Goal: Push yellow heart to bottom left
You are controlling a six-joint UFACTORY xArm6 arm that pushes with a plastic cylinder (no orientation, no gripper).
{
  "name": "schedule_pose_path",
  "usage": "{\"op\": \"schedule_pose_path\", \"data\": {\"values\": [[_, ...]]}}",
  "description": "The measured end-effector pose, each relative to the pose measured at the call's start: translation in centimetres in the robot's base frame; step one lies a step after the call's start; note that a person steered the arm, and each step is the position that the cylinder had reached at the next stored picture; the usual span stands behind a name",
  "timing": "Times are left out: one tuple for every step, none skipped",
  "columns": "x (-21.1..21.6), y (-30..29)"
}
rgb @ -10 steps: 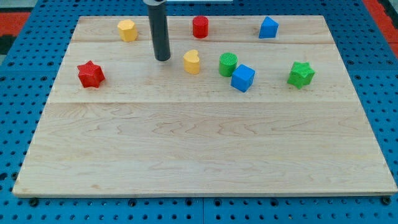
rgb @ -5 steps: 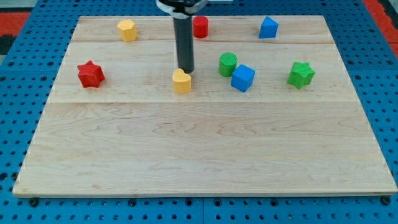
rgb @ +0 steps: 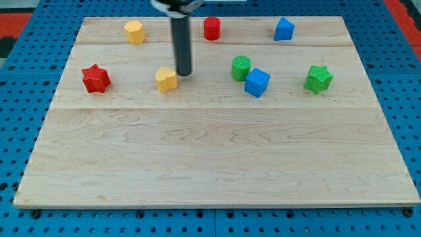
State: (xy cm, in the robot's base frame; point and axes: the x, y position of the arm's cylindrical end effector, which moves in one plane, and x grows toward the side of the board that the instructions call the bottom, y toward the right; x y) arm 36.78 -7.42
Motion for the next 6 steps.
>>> {"op": "schedule_pose_path", "data": {"values": [[1.3, -6.0], [0.7, -4.9], [3.6, -6.4], [7.5, -9.2], [7.3, -7.8], [13.2, -10.1]]}}
